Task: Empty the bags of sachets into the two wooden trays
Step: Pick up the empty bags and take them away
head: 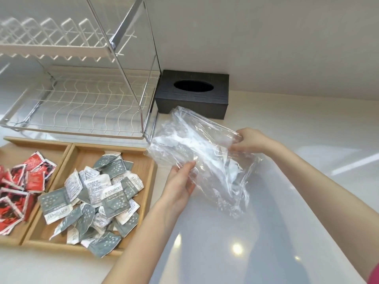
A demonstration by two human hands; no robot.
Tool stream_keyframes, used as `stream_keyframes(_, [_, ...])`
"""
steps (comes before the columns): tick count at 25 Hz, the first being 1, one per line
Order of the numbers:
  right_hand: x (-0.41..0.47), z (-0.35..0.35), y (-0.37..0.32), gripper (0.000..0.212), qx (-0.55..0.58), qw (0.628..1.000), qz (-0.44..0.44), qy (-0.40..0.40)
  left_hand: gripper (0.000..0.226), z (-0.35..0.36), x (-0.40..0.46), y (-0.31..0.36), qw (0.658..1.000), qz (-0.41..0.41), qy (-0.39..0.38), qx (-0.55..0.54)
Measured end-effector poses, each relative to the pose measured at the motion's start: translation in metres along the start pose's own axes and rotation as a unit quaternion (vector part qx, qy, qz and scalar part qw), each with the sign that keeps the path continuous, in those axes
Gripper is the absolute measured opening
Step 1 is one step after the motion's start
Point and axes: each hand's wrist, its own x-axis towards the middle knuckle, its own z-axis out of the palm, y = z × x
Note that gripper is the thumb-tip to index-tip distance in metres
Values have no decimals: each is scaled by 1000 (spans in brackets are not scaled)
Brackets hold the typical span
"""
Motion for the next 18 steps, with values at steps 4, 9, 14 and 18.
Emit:
stream_keyframes(4, [-49,0,7,18,116,993,-25,13,13,-11,-32,-6,999,28,-5,-20])
stream_keyframes(9, [-117,25,-1,17,248,967,-45,47,18,-36,-79,-14,992,118,-42,26])
stream_keyframes(14, [-171,61,-29,16,292,955,-46,43,25,-80,-108,-22,987,156,-43,20])
stream_keyframes(18, [-201,94,-67,19,327,944,-40,36,27,-130,-132,-23,982,189,-24,18])
